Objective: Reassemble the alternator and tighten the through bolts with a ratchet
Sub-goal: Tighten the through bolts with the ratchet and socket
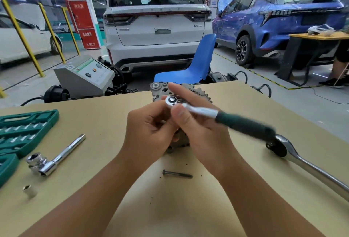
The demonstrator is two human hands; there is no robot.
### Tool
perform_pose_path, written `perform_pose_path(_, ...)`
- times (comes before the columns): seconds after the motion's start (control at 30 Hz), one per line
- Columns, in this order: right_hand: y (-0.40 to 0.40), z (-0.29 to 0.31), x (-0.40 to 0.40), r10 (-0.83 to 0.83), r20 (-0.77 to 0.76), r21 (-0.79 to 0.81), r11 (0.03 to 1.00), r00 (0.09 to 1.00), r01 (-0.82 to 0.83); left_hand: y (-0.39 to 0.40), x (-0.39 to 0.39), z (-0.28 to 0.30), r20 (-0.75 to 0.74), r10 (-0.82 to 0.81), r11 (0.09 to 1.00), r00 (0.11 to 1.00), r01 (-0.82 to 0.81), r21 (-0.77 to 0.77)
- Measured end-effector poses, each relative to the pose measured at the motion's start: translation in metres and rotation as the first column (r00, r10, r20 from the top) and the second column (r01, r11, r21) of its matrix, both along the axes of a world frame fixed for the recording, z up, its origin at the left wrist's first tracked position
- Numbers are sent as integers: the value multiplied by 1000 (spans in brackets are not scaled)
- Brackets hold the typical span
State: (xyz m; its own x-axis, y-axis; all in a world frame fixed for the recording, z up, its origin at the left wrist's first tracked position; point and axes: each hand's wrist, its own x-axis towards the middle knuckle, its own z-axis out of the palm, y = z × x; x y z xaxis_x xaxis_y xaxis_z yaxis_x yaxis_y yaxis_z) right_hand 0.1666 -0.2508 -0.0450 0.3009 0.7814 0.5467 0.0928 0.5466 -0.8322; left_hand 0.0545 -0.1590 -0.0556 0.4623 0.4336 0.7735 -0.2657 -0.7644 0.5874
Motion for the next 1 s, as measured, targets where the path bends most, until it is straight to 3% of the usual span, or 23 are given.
perform_pose_path(0.1, 3, -4, -3, -31, 88, 46, 999, 996, 27, 0, 1, 0, 39, 53, 998, 998, -54, 23)
perform_pose_path(0.2, 3, 2, -1, 61, -189, -61, 995, 980, -73, 1, 0, 3, -8, -61, 990, 998, 60, -124)
perform_pose_path(0.27, 2, 2, 6, 81, -277, -56, 993, 957, -101, 1, -1, 3, -57, -76, 990, 995, 69, -122)
perform_pose_path(0.33, 0, 1, 8, 73, -165, -17, 997, 984, -77, 1, -1, 3, -46, -60, 994, 997, 56, -94)
perform_pose_path(0.43, 2, -7, 2, -53, 138, 42, 998, 989, 47, 1, -2, 4, -28, -1, 1000, 1000, 2, 30)
perform_pose_path(0.5, 4, -9, -3, -68, 156, 56, 997, 985, 60, 0, -2, 3, -19, 2, 999, 1000, -1, 37)
perform_pose_path(0.57, 3, -2, -3, 2, -99, -52, 999, 995, -7, 1, -2, 3, -25, -58, 996, 998, 56, -69)
perform_pose_path(0.63, 1, 0, 3, 115, -305, -79, 986, 945, -146, 1, -1, 4, -76, -75, 992, 994, 67, -103)
perform_pose_path(0.7, -2, -1, 5, 113, -194, -29, 992, 975, -121, 2, 0, 4, -91, -69, 995, 994, 61, -84)
perform_pose_path(0.8, 1, -7, -3, -14, 153, 34, 999, 988, 9, -1, -1, 0, -42, -62, 993, 997, 58, -103)
perform_pose_path(0.87, 4, -10, -10, -29, 166, 67, 998, 986, 18, -4, 0, 0, -16, -34, 995, 999, 33, -97)
perform_pose_path(0.93, 4, -5, -10, -13, 43, 22, 1000, 999, 13, -3, 0, 1, -29, 22, 998, 999, -24, -62)
perform_pose_path(1.0, 4, -1, -2, 112, -226, -55, 990, 968, -128, -2, 0, 5, -75, -30, 995, 997, 23, -95)
